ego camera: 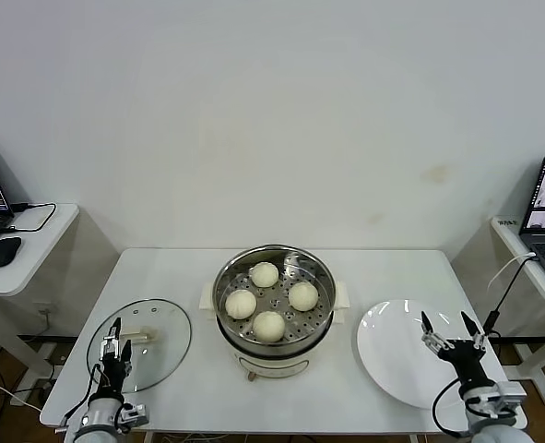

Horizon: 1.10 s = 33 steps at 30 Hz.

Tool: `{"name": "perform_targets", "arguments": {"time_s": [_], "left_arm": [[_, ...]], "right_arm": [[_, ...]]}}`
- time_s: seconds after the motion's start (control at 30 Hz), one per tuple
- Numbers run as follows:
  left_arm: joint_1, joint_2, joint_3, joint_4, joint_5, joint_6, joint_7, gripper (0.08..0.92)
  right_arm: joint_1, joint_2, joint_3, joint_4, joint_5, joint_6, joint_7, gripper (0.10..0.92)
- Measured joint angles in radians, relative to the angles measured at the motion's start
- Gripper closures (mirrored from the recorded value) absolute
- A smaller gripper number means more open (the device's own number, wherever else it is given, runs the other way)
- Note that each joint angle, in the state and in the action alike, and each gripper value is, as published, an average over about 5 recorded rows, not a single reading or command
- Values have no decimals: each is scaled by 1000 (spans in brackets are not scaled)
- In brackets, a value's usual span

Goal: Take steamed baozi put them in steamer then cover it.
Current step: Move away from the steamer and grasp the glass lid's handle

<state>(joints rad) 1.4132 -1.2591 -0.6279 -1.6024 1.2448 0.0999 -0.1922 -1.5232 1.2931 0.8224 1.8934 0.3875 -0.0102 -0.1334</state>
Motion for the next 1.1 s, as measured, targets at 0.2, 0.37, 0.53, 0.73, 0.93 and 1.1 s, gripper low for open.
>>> {"name": "perform_targets", "arguments": {"time_s": [0.2, 0.37, 0.53, 0.73, 0.93, 1.1], "left_arm": [[-46, 3, 6, 41, 5, 11, 2, 177], [-81, 3, 13, 73, 8, 15, 5, 177], [-110, 2, 19, 99, 14, 18, 13, 177], [-141, 0, 26, 128, 15, 23, 16, 177], [-167, -4, 30, 154, 15, 26, 14, 177], [-174, -5, 31, 171, 7, 26, 5, 183]], "right_arm": [[0, 3, 3, -7, -3, 1, 0, 203], [2, 5, 7, -12, -5, 1, -1, 203], [4, 6, 8, -17, -6, 2, -2, 203], [4, 7, 10, -22, -7, 7, -4, 203], [-2, 9, 14, -22, -8, 10, -5, 203], [-8, 8, 20, -21, -8, 11, -6, 203]]}}
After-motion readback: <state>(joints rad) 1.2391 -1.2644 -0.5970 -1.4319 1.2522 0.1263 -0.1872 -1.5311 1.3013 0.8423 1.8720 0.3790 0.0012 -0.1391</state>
